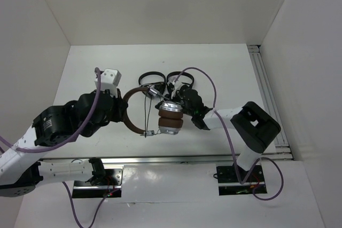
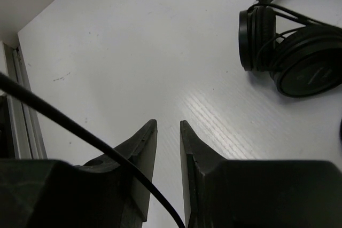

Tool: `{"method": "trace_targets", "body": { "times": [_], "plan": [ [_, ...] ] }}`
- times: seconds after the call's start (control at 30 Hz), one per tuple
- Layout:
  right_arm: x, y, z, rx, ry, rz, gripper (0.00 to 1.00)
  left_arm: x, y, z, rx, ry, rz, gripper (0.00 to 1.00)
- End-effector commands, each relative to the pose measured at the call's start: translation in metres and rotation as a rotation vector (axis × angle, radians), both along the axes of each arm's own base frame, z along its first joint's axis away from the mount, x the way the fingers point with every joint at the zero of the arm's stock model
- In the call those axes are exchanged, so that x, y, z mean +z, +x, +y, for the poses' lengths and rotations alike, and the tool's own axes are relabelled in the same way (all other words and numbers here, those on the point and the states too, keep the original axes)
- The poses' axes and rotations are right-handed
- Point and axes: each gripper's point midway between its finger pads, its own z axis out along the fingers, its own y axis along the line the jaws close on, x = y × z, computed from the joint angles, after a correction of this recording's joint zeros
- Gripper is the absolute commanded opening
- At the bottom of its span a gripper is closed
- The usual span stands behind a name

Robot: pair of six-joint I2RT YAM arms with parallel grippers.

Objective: Wrap the headphones

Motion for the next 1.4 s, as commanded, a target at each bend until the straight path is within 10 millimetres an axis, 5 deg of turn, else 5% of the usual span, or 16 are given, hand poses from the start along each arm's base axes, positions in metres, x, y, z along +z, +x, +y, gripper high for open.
{"method": "trace_targets", "body": {
  "times": [0.0,0.37,0.57,0.63,0.77,0.93,1.0,1.03,1.37],
  "plan": [
    [0.009,-0.001,0.006,0.0,0.08,-0.047,0.31,0.039,0.006,0.016,0.136,-0.171,-0.065,0.0],
    [-0.045,-0.033,0.007,0.016,0.051,0.037,0.3,0.053,0.01,0.044,0.286,-0.216,-0.099,0.0],
    [-0.065,-0.051,0.002,-0.002,0.027,0.056,0.24,0.053,0.019,0.042,0.349,-0.192,-0.09,0.0],
    [-0.069,-0.053,0.0,-0.015,0.017,0.059,0.24,0.055,0.023,0.043,0.359,-0.181,-0.093,0.0],
    [-0.062,-0.067,0.003,-0.037,0.011,0.042,0.0,0.046,0.042,0.04,0.394,-0.132,-0.095,0.0],
    [-0.056,-0.074,-0.007,-0.1,-0.029,-0.005,0.0,0.025,0.061,0.029,0.382,-0.113,-0.051,0.0],
    [-0.058,-0.069,-0.008,-0.122,-0.044,-0.002,0.2,0.023,0.062,0.028,0.381,-0.113,-0.051,0.0],
    [-0.058,-0.069,-0.008,-0.122,-0.044,-0.002,0.44,0.023,0.062,0.028,0.381,-0.113,-0.051,0.0],
    [-0.054,-0.036,0.04,-0.108,-0.03,0.033,0.53,0.018,0.053,0.037,0.4,-0.145,-0.039,0.0]
  ]
}}
